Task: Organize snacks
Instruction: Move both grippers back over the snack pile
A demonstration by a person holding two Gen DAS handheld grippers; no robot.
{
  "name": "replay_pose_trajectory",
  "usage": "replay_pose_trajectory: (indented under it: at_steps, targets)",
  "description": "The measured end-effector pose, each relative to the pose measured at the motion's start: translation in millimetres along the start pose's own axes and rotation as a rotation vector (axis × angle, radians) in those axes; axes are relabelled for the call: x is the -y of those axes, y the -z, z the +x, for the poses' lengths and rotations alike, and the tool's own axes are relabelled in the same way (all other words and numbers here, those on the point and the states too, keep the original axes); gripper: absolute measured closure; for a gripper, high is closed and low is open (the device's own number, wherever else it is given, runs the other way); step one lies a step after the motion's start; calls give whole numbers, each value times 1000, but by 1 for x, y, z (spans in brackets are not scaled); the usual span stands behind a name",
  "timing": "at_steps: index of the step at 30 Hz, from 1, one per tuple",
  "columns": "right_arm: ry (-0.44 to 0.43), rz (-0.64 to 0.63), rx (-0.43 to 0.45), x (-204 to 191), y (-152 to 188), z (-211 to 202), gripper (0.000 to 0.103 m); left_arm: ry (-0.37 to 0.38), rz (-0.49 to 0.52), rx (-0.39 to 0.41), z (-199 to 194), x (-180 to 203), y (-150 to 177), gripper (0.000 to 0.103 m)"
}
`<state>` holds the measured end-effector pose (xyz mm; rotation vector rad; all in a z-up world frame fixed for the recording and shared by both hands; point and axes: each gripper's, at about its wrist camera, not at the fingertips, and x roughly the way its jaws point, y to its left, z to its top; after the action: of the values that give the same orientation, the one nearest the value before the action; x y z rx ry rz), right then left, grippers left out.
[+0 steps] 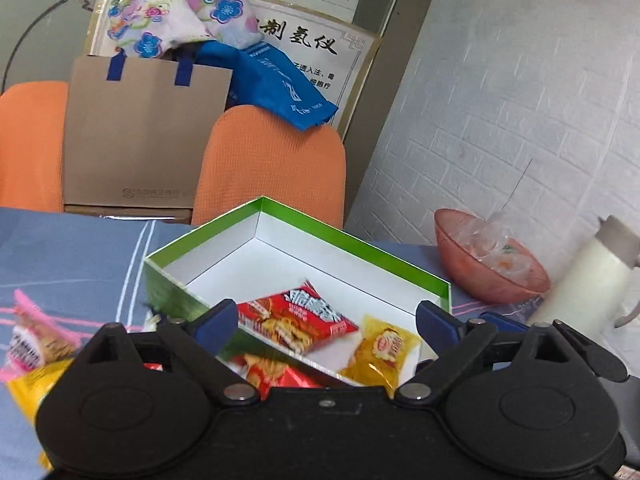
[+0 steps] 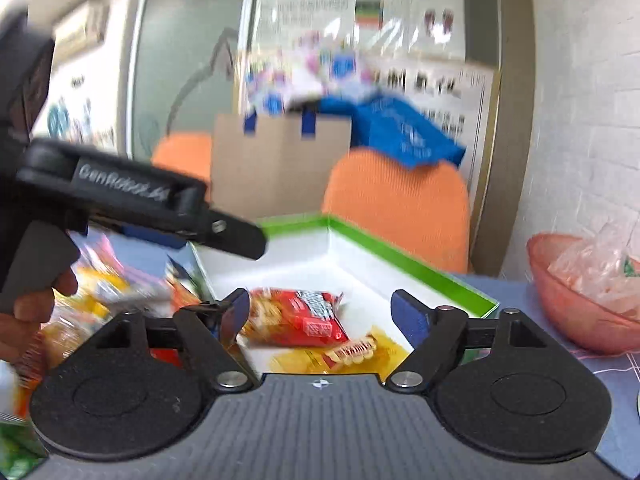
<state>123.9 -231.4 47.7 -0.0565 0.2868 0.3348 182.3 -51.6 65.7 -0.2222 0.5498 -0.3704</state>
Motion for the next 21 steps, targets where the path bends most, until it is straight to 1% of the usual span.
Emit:
replay_pose_trajectory:
  at_steps: [2, 3, 6, 8, 9, 11, 15, 18, 20, 21]
  targets:
    - [-27, 25, 31, -2, 1, -21, 0, -8, -19, -3, -21, 1, 5, 0]
    - [-43, 38, 41, -4, 4, -31, 0, 0, -26, 9, -32, 0, 10, 0]
    - [-95, 71, 34, -12, 17, -50, 0, 25, -47, 28, -60, -3, 29, 0]
    - [-121, 94, 1, -21, 29, -56, 0, 28, -68, 21, -76, -8, 44, 0]
    - [-146, 104, -29, -26, 35, -56, 0, 27, -81, 15, -82, -12, 51, 0]
    - [-201, 117, -89, -37, 47, -55, 0, 28, -121, 1, -93, -22, 67, 0]
    - [-273, 161, -185, -60, 64, -51, 0, 50, -208, -48, -107, -42, 96, 0]
    - [-324, 163, -208, -75, 69, -54, 0, 63, -261, -72, -115, -57, 111, 0]
    - [-342, 127, -211, -86, 69, -56, 0, 74, -283, -83, -119, -64, 116, 0]
    - [-350, 106, -209, -90, 69, -56, 0, 82, -285, -82, -121, -65, 117, 3]
